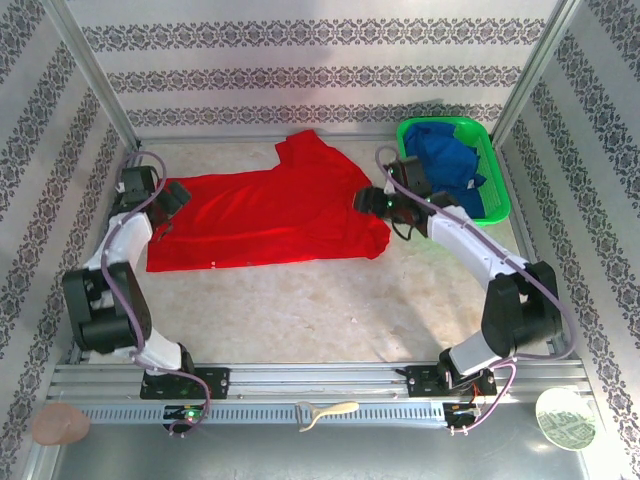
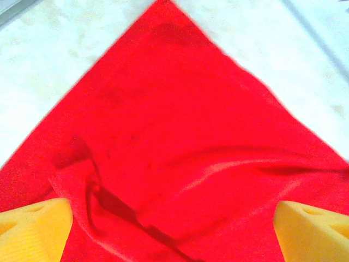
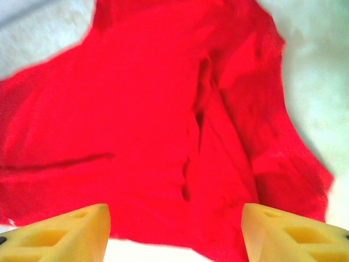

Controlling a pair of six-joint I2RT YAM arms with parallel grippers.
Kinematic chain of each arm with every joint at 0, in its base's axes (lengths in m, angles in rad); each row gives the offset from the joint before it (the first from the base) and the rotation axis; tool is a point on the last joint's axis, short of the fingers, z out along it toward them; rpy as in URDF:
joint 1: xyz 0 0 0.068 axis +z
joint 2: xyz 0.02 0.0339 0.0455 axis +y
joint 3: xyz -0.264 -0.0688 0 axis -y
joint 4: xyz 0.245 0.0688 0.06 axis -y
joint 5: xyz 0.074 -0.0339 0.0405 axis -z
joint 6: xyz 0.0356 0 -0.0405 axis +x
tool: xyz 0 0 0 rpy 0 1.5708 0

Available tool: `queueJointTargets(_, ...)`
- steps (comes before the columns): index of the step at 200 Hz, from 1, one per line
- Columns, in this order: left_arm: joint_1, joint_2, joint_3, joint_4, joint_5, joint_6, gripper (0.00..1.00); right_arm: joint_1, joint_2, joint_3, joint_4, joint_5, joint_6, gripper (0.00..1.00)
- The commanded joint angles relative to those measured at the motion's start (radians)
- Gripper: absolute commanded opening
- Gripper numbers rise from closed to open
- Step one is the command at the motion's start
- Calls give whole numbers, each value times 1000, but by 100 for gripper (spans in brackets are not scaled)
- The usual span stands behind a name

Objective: Fold the inside-out t-shirt

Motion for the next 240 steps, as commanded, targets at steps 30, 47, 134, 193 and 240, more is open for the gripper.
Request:
queueJointTargets(30,-9,-55,-180,8,208,-46,97,11,86,-117,63,52,-85,65)
queueJointTargets(47,-12,-3,-193,43,239,-64,100,12,136,-105,67,53,-91,64)
queueJointTargets(134,-12,94,-280,107,163,-126,100,-53,-25,-336,35,97,61,0)
queueJointTargets(193,-12,-115,-509,92,87,-226,100,-138,-328,-564,-52,119,135,0)
queueJointTargets(240,-12,-351,-617,41,43,-265,100,-127,-368,-565,-71,65,100,43)
